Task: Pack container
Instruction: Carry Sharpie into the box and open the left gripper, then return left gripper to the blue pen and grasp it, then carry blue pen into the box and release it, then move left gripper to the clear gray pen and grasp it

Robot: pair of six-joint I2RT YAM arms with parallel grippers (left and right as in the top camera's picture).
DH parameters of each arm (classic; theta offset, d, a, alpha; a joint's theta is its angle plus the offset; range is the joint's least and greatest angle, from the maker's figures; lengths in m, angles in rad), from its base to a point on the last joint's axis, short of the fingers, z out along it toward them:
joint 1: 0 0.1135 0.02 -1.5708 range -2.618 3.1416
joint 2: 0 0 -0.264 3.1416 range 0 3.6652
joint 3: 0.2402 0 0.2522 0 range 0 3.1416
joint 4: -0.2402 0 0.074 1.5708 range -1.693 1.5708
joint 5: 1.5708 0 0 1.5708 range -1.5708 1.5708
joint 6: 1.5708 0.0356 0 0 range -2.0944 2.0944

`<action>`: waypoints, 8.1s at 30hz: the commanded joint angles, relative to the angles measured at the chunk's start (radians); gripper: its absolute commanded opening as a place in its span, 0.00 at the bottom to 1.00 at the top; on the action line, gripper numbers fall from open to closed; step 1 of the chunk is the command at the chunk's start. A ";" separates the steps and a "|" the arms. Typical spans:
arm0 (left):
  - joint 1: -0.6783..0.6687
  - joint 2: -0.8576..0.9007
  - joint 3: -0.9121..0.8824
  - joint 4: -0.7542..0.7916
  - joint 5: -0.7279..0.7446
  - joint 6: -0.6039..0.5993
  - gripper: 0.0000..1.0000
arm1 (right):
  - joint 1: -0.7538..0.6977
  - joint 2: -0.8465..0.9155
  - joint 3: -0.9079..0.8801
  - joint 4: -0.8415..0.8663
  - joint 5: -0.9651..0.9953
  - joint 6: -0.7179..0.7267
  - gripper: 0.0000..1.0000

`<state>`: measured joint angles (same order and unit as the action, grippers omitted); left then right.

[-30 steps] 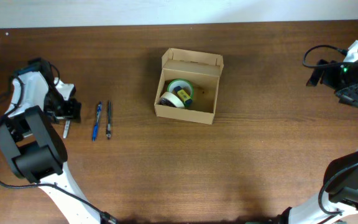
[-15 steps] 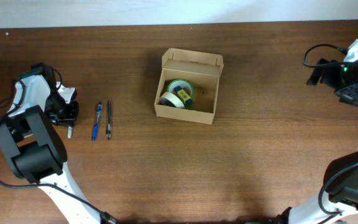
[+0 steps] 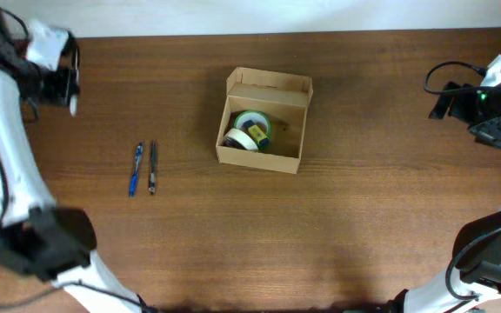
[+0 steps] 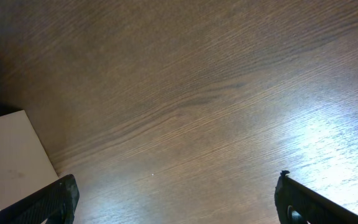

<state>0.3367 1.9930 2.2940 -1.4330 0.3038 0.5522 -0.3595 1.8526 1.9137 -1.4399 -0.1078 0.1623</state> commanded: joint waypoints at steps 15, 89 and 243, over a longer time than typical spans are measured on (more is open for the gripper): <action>-0.749 0.088 -0.003 -0.034 -0.189 0.665 0.01 | -0.002 0.000 -0.003 -0.019 -0.016 0.011 0.99; -0.229 -0.228 -0.893 0.555 -0.270 -0.358 0.74 | -0.001 0.000 -0.003 -0.117 -0.024 0.012 0.99; -0.084 -0.372 -1.057 0.602 -0.240 -0.275 0.40 | -0.001 0.000 -0.003 -0.117 -0.024 0.011 0.99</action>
<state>0.2428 1.5742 1.3098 -0.8471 0.0509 0.4351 -0.3595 1.8526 1.9125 -1.5597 -0.1226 0.1623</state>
